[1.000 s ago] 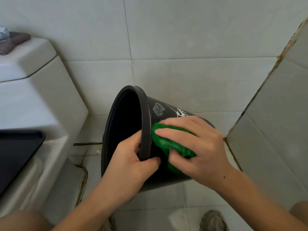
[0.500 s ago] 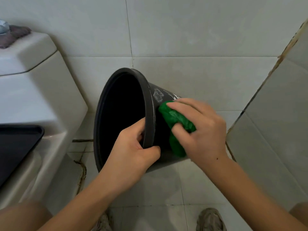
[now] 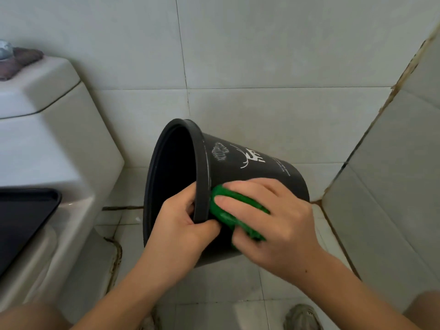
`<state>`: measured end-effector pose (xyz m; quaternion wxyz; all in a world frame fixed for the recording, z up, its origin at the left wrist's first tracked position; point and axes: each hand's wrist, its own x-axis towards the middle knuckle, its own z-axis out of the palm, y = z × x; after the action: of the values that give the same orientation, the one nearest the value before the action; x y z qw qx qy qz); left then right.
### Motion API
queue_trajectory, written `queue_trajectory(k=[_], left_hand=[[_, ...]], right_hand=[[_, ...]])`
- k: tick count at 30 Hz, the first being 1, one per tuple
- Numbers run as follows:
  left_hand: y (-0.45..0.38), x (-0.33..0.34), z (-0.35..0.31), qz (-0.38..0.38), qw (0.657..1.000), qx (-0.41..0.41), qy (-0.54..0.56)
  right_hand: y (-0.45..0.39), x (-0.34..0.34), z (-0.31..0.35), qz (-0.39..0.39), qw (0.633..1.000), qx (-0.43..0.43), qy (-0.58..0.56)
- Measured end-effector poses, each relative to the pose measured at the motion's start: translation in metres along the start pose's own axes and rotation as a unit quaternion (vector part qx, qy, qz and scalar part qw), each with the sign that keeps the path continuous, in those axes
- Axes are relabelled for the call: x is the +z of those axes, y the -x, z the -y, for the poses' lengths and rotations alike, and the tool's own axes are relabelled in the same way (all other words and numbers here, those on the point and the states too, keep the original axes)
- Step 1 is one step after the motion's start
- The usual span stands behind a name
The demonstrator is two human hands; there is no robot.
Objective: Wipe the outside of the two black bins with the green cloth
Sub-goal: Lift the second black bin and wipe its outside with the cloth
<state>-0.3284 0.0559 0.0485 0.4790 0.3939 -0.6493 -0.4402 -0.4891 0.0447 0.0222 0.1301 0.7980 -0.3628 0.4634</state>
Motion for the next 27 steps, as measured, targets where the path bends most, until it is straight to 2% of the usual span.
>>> queue_trajectory(k=[2, 4, 7, 9, 11, 17, 20, 23, 27], left_hand=[[-0.001, -0.002, -0.001, -0.019, 1.0, -0.021, 0.013], [0.001, -0.005, -0.004, -0.034, 0.998, -0.041, 0.024], [0.003, -0.014, -0.011, -0.046, 0.999, -0.028, 0.003], [0.003, -0.021, -0.015, -0.053, 0.998, -0.027, -0.003], [0.003, -0.026, -0.017, -0.048, 0.999, -0.02, -0.013], [0.006, -0.027, -0.019, -0.011, 1.0, -0.004, -0.019], [0.008, -0.025, -0.017, -0.02, 1.0, -0.017, -0.012], [0.005, -0.029, -0.015, -0.026, 0.998, -0.007, -0.048], [0.0, -0.038, -0.014, -0.044, 0.994, 0.012, -0.095]], right_hand=[[0.004, -0.001, -0.013, 0.022, 0.999, 0.044, 0.017], [0.002, -0.006, -0.028, 0.032, 0.981, 0.187, 0.025], [0.0, -0.02, -0.047, 0.1, 0.914, 0.387, 0.066], [-0.003, -0.031, -0.057, 0.138, 0.877, 0.455, 0.063], [-0.008, -0.041, -0.065, 0.136, 0.852, 0.506, 0.014], [-0.01, -0.058, -0.086, 0.159, 0.775, 0.597, -0.13], [-0.008, -0.055, -0.088, 0.153, 0.777, 0.59, -0.157], [-0.004, -0.046, -0.086, 0.108, 0.787, 0.58, -0.181], [-0.002, -0.041, -0.08, 0.037, 0.772, 0.583, -0.249]])
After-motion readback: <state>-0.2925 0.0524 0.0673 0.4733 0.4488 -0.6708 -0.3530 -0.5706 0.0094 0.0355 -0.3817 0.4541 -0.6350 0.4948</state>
